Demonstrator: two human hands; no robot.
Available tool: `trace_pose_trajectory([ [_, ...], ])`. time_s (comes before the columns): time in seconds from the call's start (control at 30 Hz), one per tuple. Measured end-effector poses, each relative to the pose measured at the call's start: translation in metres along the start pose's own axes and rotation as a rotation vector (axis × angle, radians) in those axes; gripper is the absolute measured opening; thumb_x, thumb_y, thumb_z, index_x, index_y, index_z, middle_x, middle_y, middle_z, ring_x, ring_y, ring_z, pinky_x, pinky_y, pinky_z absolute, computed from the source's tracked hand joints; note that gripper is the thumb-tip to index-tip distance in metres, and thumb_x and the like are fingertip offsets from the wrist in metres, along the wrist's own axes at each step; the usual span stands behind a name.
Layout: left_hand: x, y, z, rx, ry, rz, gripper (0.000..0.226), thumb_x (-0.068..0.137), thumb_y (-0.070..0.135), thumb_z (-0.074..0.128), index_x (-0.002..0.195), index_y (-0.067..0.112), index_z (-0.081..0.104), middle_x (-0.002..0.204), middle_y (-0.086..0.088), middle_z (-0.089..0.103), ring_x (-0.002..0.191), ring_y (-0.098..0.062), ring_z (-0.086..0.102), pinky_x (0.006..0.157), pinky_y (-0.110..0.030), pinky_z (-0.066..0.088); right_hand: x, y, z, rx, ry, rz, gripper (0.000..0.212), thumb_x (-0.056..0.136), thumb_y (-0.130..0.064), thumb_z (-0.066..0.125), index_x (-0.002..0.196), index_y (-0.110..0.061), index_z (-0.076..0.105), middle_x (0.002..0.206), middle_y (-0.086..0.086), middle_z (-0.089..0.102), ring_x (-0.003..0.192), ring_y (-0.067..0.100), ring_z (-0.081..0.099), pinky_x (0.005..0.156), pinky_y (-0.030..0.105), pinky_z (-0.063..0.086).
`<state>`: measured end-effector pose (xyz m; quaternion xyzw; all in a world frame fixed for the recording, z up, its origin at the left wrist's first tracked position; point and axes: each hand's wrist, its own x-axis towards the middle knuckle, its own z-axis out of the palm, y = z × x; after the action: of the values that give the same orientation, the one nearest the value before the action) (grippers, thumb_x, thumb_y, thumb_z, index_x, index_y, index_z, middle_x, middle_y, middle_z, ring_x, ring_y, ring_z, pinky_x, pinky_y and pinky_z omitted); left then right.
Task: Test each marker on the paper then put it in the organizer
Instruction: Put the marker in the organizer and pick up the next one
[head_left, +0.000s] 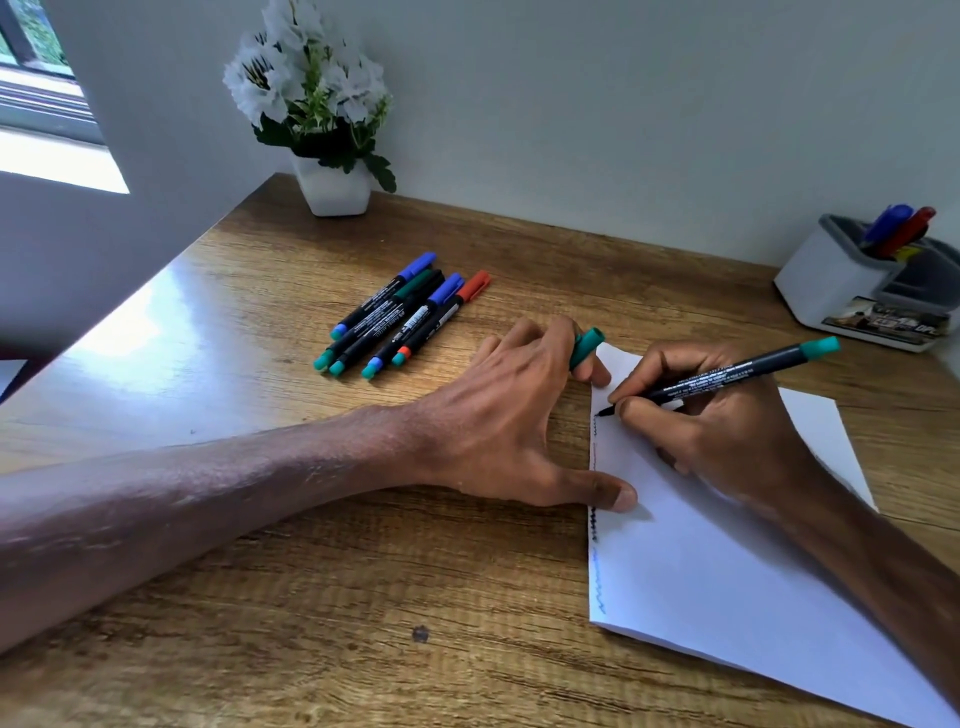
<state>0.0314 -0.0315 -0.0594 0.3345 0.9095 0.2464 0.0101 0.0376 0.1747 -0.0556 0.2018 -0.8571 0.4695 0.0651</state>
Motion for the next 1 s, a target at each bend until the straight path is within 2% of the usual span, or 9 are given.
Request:
trace_pose_trajectory([
  [0.2,0.0,-0.001,0.001,0.004,0.002,0.003,0.083,0.067,0.077,0.077,0.119,0.028,0.035,0.1,0.038,0.025,0.096,0.0,0.028,0.09,-0.025,0.034,0.001,0.004,0.001,0.012,0.022,0.009,0.017,0.082,0.011,0.073,0.072,-0.003,0.073,0.053,-0.011,0.064,0.039,0.006,0.056,0.044,0.011,0.041],
  [0.33,-0.001,-0.001,0.0,0.002,0.014,0.012,0.079,0.067,0.077,0.076,0.109,0.03,0.028,0.097,0.037,0.024,0.098,0.013,0.03,0.082,-0.015,0.031,0.0,0.005,0.001,0.03,0.053,0.048,0.017,0.084,0.009,0.072,0.073,-0.004,0.072,0.05,-0.004,0.063,0.032,0.008,0.049,0.039,0.019,0.042],
  [0.43,0.0,-0.002,0.001,-0.005,-0.002,0.027,0.075,0.072,0.078,0.071,0.114,0.03,0.032,0.106,0.03,0.035,0.102,0.002,0.033,0.094,-0.026,0.038,0.001,0.005,-0.001,0.126,0.099,0.097,0.014,0.087,0.008,0.069,0.077,-0.001,0.071,0.055,-0.003,0.063,0.037,0.015,0.051,0.036,0.023,0.042],
  [0.53,-0.001,-0.003,-0.001,-0.074,-0.001,0.018,0.059,0.087,0.076,0.055,0.121,0.03,0.04,0.119,0.021,0.047,0.113,-0.005,0.042,0.101,-0.034,0.043,0.001,0.003,-0.006,0.357,0.205,0.174,0.007,0.09,0.01,0.064,0.086,0.006,0.068,0.059,0.005,0.06,0.045,0.016,0.048,0.034,0.025,0.039],
  [0.63,-0.005,-0.003,0.0,-0.243,0.132,-0.001,0.038,0.104,0.058,0.038,0.114,0.023,0.048,0.11,0.015,0.055,0.106,-0.005,0.052,0.094,-0.029,0.044,0.002,0.002,-0.011,0.374,0.27,0.09,0.005,0.093,0.005,0.065,0.093,0.003,0.07,0.065,0.007,0.062,0.051,0.016,0.051,0.037,0.025,0.041],
  [0.7,-0.005,-0.005,0.003,-0.303,0.268,0.006,0.038,0.11,0.044,0.031,0.115,0.014,0.054,0.105,0.005,0.059,0.103,-0.008,0.057,0.09,-0.027,0.044,0.005,0.002,-0.014,0.254,0.292,-0.02,0.007,0.094,-0.004,0.069,0.098,-0.004,0.074,0.072,0.005,0.067,0.054,0.023,0.057,0.041,0.031,0.048],
  [0.8,-0.003,-0.008,0.005,-0.31,0.388,0.01,0.036,0.113,0.037,0.03,0.113,0.02,0.062,0.105,0.012,0.065,0.1,-0.005,0.06,0.086,-0.026,0.048,0.006,0.007,-0.02,0.058,0.32,-0.106,0.017,0.095,-0.01,0.07,0.111,-0.013,0.074,0.089,-0.001,0.074,0.069,0.019,0.068,0.053,0.036,0.06],
  [0.9,-0.001,-0.009,0.006,-0.285,0.38,0.038,0.033,0.112,0.037,0.035,0.107,0.02,0.063,0.102,0.01,0.068,0.095,-0.007,0.064,0.077,-0.033,0.054,0.008,0.011,-0.026,-0.044,0.254,-0.139,0.034,0.1,-0.005,0.062,0.131,-0.018,0.067,0.108,-0.004,0.074,0.092,0.018,0.073,0.076,0.033,0.063],
  [1.0,0.001,-0.01,0.007,-0.221,0.349,0.041,0.026,0.11,0.035,0.041,0.1,0.02,0.06,0.086,0.009,0.065,0.079,-0.008,0.061,0.066,-0.025,0.046,0.009,0.005,-0.029,0.078,0.272,-0.163,0.035,0.103,0.0,0.055,0.134,-0.01,0.065,0.111,0.008,0.073,0.101,0.021,0.074,0.076,0.032,0.064],
])
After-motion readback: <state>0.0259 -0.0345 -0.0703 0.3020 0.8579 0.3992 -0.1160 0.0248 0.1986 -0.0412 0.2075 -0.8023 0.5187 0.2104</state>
